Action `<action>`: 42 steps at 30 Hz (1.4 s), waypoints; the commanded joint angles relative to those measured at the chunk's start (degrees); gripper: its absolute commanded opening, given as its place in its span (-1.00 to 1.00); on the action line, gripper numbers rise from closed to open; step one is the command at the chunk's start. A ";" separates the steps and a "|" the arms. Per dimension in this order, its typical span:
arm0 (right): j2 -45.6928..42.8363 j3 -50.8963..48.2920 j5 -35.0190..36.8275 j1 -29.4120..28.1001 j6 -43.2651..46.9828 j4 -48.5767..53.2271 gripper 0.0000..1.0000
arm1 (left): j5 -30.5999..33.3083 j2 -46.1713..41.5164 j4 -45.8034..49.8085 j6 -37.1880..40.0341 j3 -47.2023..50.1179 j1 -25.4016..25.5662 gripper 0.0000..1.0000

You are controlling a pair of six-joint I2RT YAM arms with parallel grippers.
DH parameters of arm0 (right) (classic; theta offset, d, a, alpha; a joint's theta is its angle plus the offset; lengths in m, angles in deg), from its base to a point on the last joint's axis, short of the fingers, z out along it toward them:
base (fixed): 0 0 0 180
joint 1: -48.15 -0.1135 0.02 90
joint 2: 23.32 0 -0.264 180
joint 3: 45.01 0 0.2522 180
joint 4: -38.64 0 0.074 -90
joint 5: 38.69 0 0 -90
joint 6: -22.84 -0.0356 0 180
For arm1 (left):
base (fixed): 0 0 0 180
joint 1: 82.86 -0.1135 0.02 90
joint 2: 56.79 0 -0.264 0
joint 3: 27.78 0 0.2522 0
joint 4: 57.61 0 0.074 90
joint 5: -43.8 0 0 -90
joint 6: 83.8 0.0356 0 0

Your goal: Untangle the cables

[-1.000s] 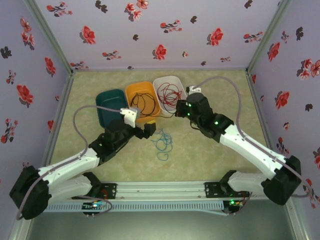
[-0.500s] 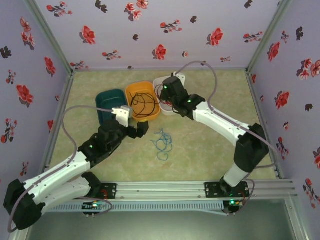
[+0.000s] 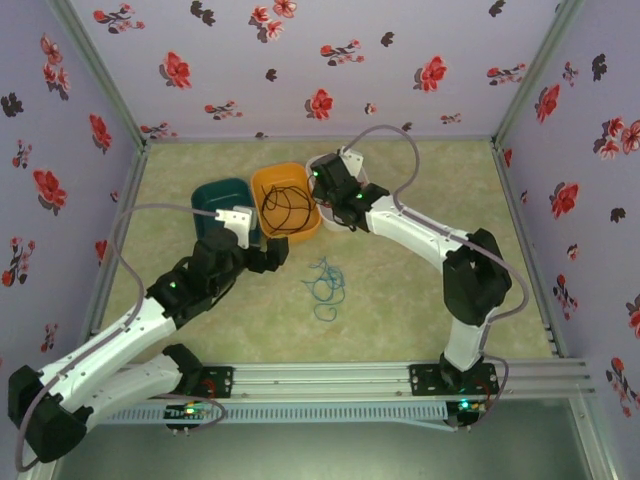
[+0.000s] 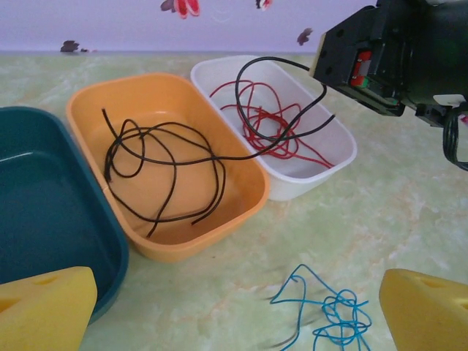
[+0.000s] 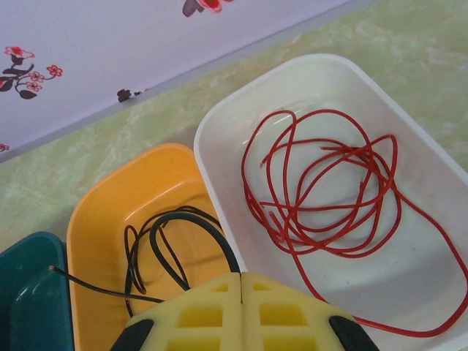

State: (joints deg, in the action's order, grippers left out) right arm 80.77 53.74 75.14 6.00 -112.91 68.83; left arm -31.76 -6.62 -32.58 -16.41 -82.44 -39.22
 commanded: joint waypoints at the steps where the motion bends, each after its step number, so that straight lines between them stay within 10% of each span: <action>1: 1.81 2.27 -0.73 0.41 -2.31 0.89 -1.00 | 1.16 1.30 3.63 -1.47 -2.06 -1.05 0.99; 42: 20.97 16.34 -15.93 0.41 8.65 3.73 -0.89 | -3.72 3.55 5.52 -2.59 -1.94 -3.90 0.99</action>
State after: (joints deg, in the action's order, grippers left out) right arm 103.96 70.38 58.16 6.17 -105.61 70.88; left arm -34.87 -3.10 -28.21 -17.92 -83.30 -42.39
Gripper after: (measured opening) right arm 0.065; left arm 0.997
